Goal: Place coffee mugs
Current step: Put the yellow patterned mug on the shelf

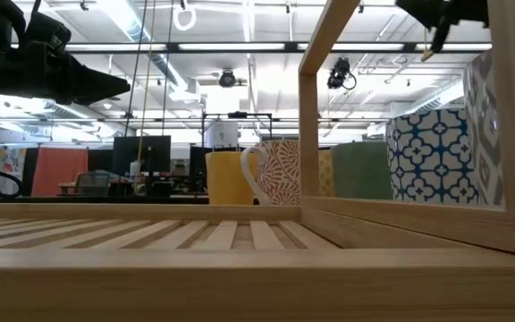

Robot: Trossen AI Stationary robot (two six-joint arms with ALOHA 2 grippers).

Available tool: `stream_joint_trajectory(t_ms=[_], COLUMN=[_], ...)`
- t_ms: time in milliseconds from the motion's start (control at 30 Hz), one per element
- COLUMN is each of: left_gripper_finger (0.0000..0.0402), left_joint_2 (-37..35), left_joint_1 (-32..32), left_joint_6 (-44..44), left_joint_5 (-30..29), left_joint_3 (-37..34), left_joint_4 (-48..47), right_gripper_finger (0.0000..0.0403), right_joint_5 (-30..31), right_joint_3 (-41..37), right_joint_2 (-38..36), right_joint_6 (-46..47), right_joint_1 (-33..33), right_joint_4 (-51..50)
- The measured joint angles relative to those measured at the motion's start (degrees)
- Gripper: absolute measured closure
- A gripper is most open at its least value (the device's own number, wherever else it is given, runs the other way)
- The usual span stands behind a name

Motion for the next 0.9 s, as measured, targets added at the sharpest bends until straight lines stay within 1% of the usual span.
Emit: stream_joint_trajectory(t_ms=[267,367,567,667,900], left_gripper_finger=[0.0237,0.0237,0.0237,0.0237,0.0237], left_joint_2=[0.00,0.00,0.00,0.00,0.00], left_joint_1=[-0.01,-0.02,0.00,-0.02,-0.02], left_joint_6=[0.00,-0.02,-0.01,-0.02,-0.02], left_joint_5=[0.00,0.00,0.00,0.00,0.00], left_joint_3=[-0.01,-0.02,0.00,-0.02,-0.01], left_joint_4=[0.00,0.00,0.00,0.00,0.00], right_gripper_finger=[0.0271,0.0271,0.0271,0.0271,0.0271], right_joint_5=[2.84,2.87,2.66,1.08,-6.50], right_joint_3=[16.31,21.16,30.20,33.98,40.77], right_joint_2=[16.73,21.49,29.52,32.86,40.90], right_joint_6=[-7.08,-8.87,-9.22,-9.22,-10.20], right_joint_1=[-0.02,-0.56,-3.12,-5.03,-10.13], right_joint_4=[-9.28,-11.62,-17.88,-20.39,-23.35])
